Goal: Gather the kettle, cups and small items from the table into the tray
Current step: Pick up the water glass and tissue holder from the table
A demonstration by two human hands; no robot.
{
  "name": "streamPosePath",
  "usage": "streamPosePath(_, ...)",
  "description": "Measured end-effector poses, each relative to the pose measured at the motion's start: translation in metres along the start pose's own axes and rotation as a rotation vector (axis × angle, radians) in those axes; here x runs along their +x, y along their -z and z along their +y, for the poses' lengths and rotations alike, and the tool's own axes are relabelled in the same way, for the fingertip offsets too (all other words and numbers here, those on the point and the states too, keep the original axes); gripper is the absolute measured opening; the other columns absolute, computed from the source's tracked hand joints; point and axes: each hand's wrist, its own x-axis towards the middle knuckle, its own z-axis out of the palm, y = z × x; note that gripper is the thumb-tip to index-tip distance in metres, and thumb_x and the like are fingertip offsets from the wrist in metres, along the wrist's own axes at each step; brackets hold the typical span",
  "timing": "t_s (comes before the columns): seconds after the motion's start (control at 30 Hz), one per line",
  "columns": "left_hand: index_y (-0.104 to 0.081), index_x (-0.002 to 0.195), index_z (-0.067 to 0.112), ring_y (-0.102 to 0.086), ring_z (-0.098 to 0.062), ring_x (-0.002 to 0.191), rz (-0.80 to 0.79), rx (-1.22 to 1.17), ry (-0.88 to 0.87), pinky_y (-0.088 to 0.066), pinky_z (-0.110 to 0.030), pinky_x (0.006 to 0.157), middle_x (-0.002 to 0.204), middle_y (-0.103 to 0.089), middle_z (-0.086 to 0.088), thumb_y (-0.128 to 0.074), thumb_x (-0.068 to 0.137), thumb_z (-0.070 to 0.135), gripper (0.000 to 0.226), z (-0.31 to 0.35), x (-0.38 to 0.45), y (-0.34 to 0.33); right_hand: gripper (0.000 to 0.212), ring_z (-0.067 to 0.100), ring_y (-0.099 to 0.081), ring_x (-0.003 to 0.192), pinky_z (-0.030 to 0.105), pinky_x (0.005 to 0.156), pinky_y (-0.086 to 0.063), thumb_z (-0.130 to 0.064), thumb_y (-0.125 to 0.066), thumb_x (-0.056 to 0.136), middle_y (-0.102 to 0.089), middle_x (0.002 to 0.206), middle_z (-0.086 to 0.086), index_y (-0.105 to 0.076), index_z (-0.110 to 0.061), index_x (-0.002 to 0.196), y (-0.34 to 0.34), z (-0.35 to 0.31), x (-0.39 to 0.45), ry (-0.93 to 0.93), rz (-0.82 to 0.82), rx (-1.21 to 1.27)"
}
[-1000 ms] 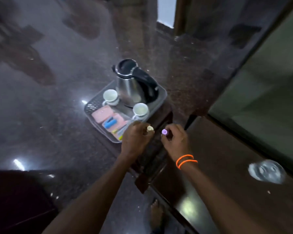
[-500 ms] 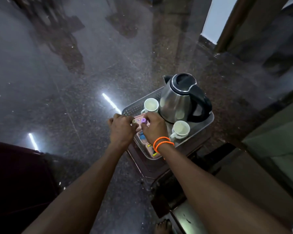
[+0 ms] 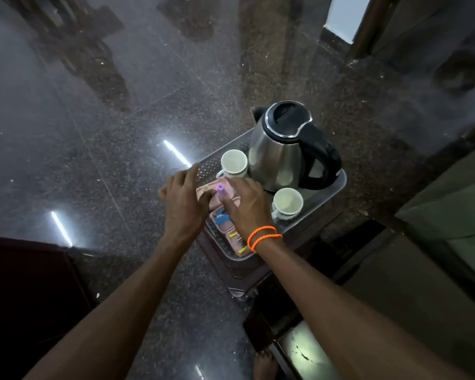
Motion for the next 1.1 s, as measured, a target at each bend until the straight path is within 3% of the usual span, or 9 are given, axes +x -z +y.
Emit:
streamPosePath(0.13,-0.049,0.147,0.020,-0.046,-0.027,0.125,0.146,-0.067,-0.150,-0.031,-0.043,0.101,0.135,-0.057,-0.010,-0.062,0.095,0.045,0.059,0.054,-0.018,0.003,0.031,0.030,-0.062,0.097,0.041,0.086,-0.050,-0.033,-0.065,0.091,-0.070,0.105,0.008,-0.070,-0.013,0.113,0.034,0.027,-0.039,0.017,0.114,-0.040)
streamPosePath(0.33,-0.049,0.147,0.017,-0.047,-0.029,0.126,0.003,-0.364,-0.343,-0.036,-0.048,0.107,0.136,-0.055,-0.010,-0.055,0.096,0.046,0.059,0.197,-0.074,-0.036,0.018,0.023,-0.058,0.089,0.038,0.075,-0.038,-0.037,-0.055,0.096,-0.065,0.092,-0.001,-0.066,-0.024,0.101,0.109,0.091,-0.147,-0.135,0.263,-0.203)
streamPosePath(0.47,-0.042,0.149,0.031,-0.049,-0.021,0.123,-0.231,-0.620,-0.401,-0.043,-0.040,0.108,0.136,-0.044,0.001,-0.049,0.102,0.051,0.052,0.298,-0.147,-0.076,0.024,0.021,-0.061,0.099,0.038,0.084,-0.040,-0.040,-0.052,0.097,-0.068,0.104,-0.005,-0.068,-0.026,0.109,0.159,0.145,-0.248,-0.358,0.265,-0.242)
streamPosePath(0.57,-0.053,0.143,0.021,-0.061,-0.013,0.108,-0.460,-0.705,-0.443,-0.047,-0.023,0.098,0.125,-0.058,-0.003,-0.053,0.100,0.043,0.047,0.356,-0.214,-0.110,0.027,0.016,-0.061,0.106,0.037,0.091,-0.040,-0.041,-0.050,0.098,-0.069,0.112,-0.009,-0.069,-0.028,0.114,0.191,0.180,-0.331,-0.520,0.322,-0.290)
streamPosePath(0.63,-0.058,0.136,0.013,-0.065,-0.019,0.103,-0.604,-0.648,-0.456,-0.049,-0.026,0.097,0.120,-0.063,-0.007,-0.063,0.096,0.025,0.042,0.380,-0.257,-0.136,0.020,0.016,-0.063,0.098,0.036,0.086,-0.040,-0.039,-0.055,0.096,-0.070,0.105,-0.009,-0.069,-0.028,0.106,0.212,0.201,-0.382,-0.601,0.377,-0.357)
streamPosePath(0.77,-0.045,0.148,0.007,-0.061,-0.030,0.117,-0.942,-0.461,-0.418,-0.051,-0.039,0.104,0.135,-0.051,-0.016,-0.084,0.075,0.001,0.083,0.410,-0.326,-0.179,0.014,0.019,-0.063,0.088,0.039,0.080,-0.046,-0.038,-0.061,0.089,-0.067,0.089,-0.008,-0.067,-0.026,0.086,0.249,0.250,-0.479,-0.868,0.461,-0.363)
streamPosePath(0.83,-0.044,0.149,0.006,-0.056,-0.030,0.127,-1.020,-0.439,-0.413,-0.050,-0.047,0.108,0.141,-0.049,-0.016,-0.095,0.061,0.007,0.102,0.420,-0.345,-0.193,0.018,0.023,-0.064,0.085,0.038,0.078,-0.049,-0.038,-0.067,0.084,-0.067,0.083,-0.004,-0.066,-0.022,0.077,0.267,0.275,-0.523,-1.074,0.562,-0.301)
streamPosePath(0.97,-0.065,0.122,0.025,-0.068,-0.017,0.108,-0.980,-0.536,-0.439,-0.060,-0.042,0.089,0.121,-0.067,-0.003,-0.102,0.042,0.034,0.088,0.442,-0.354,-0.217,0.035,0.031,-0.068,0.081,0.023,0.073,-0.044,-0.034,-0.090,0.067,-0.065,0.080,0.004,-0.066,-0.012,0.082,0.302,0.317,-0.589,-1.403,0.952,-0.050)
streamPosePath(1.1,-0.064,0.121,0.028,-0.066,-0.019,0.114,-0.971,-0.521,-0.463,-0.054,-0.046,0.100,0.122,-0.067,0.001,-0.105,0.039,0.032,0.092,0.462,-0.348,-0.236,0.073,0.022,-0.068,0.097,0.034,0.087,-0.057,-0.038,-0.096,0.053,-0.070,0.107,0.005,-0.061,-0.016,0.113,0.337,0.356,-0.607,-1.376,1.090,0.121)
